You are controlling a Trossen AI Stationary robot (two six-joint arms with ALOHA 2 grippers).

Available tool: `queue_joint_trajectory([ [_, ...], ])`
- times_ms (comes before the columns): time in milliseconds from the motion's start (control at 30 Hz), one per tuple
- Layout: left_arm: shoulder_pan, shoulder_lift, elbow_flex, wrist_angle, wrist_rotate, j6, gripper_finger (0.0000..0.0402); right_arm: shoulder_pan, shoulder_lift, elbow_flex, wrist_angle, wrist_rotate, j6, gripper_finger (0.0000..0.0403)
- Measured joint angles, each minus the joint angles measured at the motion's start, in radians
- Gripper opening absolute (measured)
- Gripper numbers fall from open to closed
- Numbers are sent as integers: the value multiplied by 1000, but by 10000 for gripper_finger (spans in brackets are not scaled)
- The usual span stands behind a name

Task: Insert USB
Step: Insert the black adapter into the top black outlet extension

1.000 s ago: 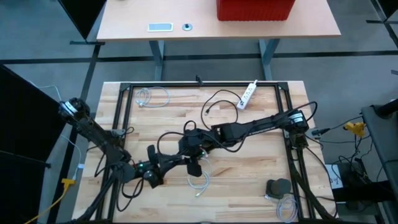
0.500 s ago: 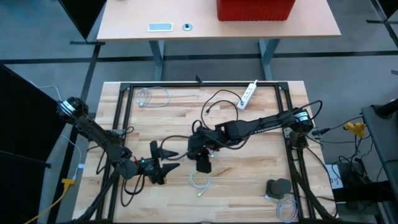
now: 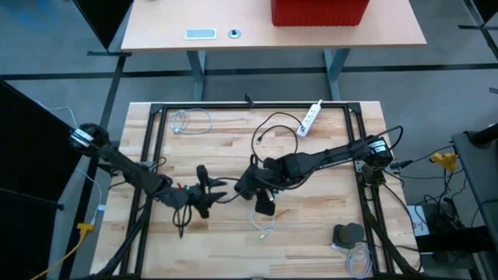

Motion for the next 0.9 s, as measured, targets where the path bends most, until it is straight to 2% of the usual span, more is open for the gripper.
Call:
queue_joint_trajectory([
  [200,144,0,-68,9,121,-80,127,34,0,-88,3,70,76,143],
  [267,202,1,-77,10,188,-98,115,27,0,-120,1,77,105,143],
  [400,309,14,-79,19,385,-112,95,28,0,-159,4,83,134,143],
  [533,379,64,-79,25,492,-80,78,27,0,-186,18,100,142,143],
  [667,413,143,-79,71,551,-43,66,22,2,-202,77,101,125,143],
  [900,415,294,-79,279,562,-34,64,1,31,-203,98,99,98,143],
])
